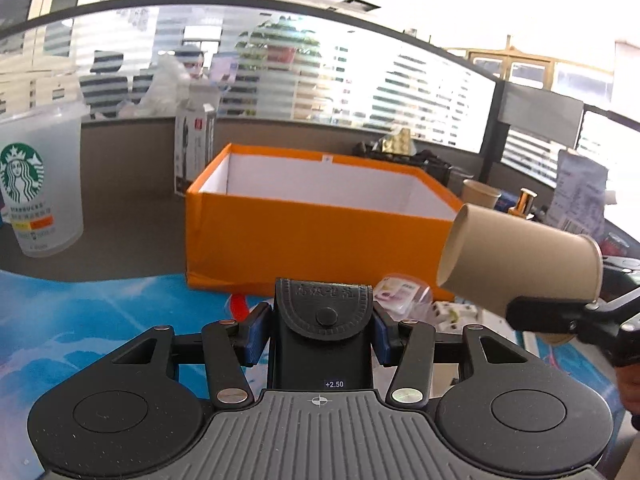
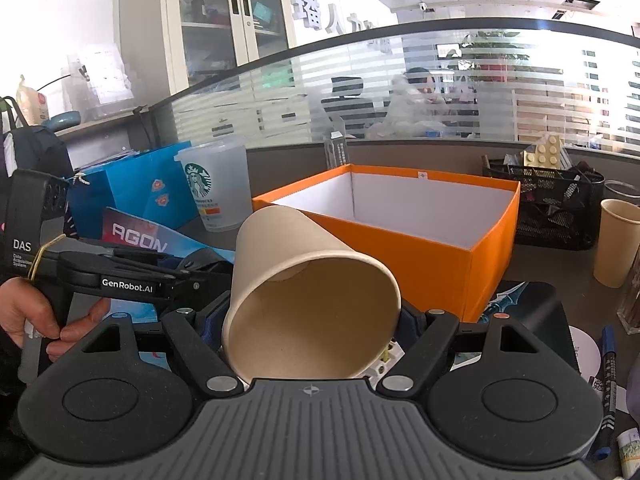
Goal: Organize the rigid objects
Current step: 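Carry the tan paper cup with the right gripper over the orange box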
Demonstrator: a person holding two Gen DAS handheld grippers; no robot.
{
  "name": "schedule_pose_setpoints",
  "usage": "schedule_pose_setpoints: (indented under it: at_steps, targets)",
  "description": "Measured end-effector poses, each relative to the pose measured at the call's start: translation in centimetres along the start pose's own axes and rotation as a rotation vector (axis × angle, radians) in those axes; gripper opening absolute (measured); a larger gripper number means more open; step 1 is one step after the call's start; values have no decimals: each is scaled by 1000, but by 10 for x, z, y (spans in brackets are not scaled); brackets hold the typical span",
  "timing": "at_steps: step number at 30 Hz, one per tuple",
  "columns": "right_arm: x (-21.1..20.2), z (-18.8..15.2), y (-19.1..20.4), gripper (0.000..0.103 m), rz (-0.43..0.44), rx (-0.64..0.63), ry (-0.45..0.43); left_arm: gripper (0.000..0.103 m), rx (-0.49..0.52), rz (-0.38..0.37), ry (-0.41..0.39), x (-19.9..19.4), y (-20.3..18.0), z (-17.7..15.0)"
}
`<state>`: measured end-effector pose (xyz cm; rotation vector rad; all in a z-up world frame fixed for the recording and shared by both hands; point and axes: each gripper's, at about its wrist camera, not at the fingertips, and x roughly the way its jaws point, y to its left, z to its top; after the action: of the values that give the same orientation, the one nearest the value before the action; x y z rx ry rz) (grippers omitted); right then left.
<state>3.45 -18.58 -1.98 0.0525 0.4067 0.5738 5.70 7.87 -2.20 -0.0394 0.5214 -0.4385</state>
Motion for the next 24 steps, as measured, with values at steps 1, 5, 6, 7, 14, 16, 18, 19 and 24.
schedule_pose_setpoints:
  at_steps: [1, 5, 6, 7, 14, 16, 18, 19, 24]
  targets:
    - [-1, 0, 1, 76, -2, -1, -2, 49, 3, -3, -5, -2, -2, 1]
    - [-7, 2, 7, 76, -11, -8, -14, 49, 19, -18, -39, -12, -9, 6]
    - [-8, 3, 8, 76, -13, -12, -17, 49, 23, -19, -47, -15, -11, 5]
    - [-10, 4, 9, 76, -15, -16, -21, 49, 25, -19, -54, -17, -12, 7]
    - [-17, 7, 15, 76, -19, -37, -44, 49, 44, -9, -93, -32, -19, 17]
    - [-20, 9, 17, 76, -20, -44, -53, 49, 46, -3, -101, -35, -20, 20]
    - [-23, 13, 17, 76, -25, -52, -64, 49, 48, 3, -113, -39, -21, 25]
    - [-26, 16, 18, 76, -28, -58, -69, 49, 48, 6, -121, -41, -21, 27]
    - [-37, 30, 19, 76, -42, -82, -113, 49, 61, 21, -164, -50, -22, 41]
